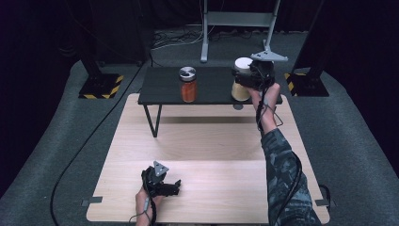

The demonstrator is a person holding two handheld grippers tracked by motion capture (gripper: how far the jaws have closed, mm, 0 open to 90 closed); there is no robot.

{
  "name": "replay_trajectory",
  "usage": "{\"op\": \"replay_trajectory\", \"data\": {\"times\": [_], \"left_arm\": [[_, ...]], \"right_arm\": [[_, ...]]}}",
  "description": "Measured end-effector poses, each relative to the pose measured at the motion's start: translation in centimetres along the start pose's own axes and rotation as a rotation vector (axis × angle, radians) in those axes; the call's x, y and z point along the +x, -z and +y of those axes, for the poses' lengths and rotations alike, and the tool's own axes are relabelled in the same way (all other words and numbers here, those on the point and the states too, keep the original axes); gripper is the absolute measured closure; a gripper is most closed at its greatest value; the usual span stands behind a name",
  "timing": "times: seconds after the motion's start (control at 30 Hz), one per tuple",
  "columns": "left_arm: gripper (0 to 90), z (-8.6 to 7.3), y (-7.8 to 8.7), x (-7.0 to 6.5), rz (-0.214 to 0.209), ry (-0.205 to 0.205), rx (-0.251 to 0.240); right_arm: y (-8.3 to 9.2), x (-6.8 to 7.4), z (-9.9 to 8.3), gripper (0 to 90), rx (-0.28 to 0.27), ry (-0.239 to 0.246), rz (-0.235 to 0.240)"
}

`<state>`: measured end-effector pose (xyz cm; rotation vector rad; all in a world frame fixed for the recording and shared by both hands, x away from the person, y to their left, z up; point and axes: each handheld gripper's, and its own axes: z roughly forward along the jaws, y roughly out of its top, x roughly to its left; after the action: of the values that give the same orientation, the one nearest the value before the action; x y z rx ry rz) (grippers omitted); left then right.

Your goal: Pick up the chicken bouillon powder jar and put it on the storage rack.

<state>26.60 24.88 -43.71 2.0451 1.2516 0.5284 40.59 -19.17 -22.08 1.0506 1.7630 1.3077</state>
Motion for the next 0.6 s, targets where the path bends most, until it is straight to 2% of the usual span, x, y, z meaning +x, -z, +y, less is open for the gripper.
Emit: {"op": "replay_trajectory", "data": {"times": [0.2, 0.43, 0.6], "left_arm": [[0.7, -0.01, 0.00, 0.01, -0.001, -0.003, -0.001], [0.7, 0.02, 0.03, -0.02, 0.000, -0.009, 0.002], [0.7, -0.01, 0.02, -0.06, 0.001, -0.008, -0.001]], "right_arm": [[-0.36, 0.11, -0.13, 33.0, 0.004, 0.001, 0.005], [-0.25, -0.47, -0.57, 33.0, -0.006, -0.036, 0.010], [-0.16, -0.57, -0.88, 33.0, -0.015, -0.037, 0.017]]}}
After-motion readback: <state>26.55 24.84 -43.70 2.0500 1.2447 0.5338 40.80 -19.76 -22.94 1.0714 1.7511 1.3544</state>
